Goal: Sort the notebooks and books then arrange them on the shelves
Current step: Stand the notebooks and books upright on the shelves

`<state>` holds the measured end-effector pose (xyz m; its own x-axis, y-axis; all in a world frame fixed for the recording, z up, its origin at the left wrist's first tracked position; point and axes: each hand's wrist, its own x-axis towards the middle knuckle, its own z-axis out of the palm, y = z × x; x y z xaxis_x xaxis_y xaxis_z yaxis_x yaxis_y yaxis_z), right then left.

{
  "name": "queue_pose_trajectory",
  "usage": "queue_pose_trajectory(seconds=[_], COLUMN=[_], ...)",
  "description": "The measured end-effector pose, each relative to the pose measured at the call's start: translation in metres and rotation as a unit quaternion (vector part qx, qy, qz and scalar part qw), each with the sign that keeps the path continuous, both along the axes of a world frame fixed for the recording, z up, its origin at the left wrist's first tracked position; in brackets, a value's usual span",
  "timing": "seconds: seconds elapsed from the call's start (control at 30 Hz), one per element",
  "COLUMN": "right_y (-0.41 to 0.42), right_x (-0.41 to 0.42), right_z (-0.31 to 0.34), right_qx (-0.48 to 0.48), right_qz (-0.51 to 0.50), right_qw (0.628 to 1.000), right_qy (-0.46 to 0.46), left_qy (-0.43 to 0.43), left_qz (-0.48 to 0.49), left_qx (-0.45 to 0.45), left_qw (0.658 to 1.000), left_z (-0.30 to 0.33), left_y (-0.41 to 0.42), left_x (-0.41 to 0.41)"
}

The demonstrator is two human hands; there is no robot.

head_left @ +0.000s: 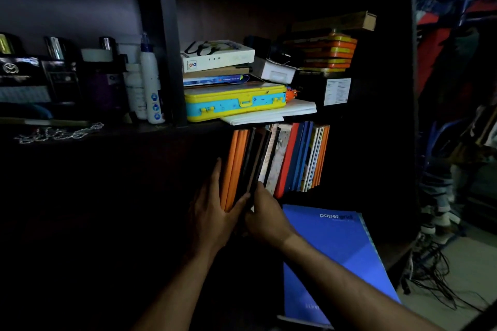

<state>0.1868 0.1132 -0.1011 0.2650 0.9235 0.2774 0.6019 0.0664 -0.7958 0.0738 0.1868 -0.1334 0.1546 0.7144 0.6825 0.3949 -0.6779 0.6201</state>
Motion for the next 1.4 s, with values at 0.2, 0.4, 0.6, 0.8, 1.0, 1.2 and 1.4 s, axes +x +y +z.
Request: queue_pose_trajectory(seconds=[0.2,0.4,0.6,0.8,1.0,1.2,1.4], right_y=[0.002,-0.015,-0.013,-0.014,-0.021,-0.074,-0.138], right_x=[-0.001,-0.006,-0.012,-0.006,0.000,0.023,0.051], right_z=[-0.001,-0.023,-0.023,-0.019,-0.021,-0.020,-0.039], right_qx=[0.103,0.084,0.057,0.036,-0.017,-0.106,-0.172], right_qz=[-0.077,-0.045,-0.033,-0.018,0.017,-0.010,-0.042], right_qw=[0.990,0.995,0.994,0.995,0.995,0.965,0.941], right_qy=[0.053,0.009,-0.085,-0.087,-0.092,-0.238,-0.289], left_qy=[0.008,0.085,0.206,0.230,0.094,0.031,-0.055], left_qz=[-0.031,-0.111,-0.051,0.028,-0.185,-0.142,-0.036], left_qx=[-0.035,-0.049,-0.037,-0.223,-0.258,-0.236,-0.013], left_qw=[0.999,0.989,0.976,0.947,0.944,0.961,0.998], left_z=[-0.004,-0.008,-0.014,-0.012,-0.019,-0.014,-0.002], left_y=[0.012,0.020,0.024,0.018,0.016,0.009,-0.011], left_x=[0.003,-0.003,-0.008,-0.001,0.001,0.007,0.011])
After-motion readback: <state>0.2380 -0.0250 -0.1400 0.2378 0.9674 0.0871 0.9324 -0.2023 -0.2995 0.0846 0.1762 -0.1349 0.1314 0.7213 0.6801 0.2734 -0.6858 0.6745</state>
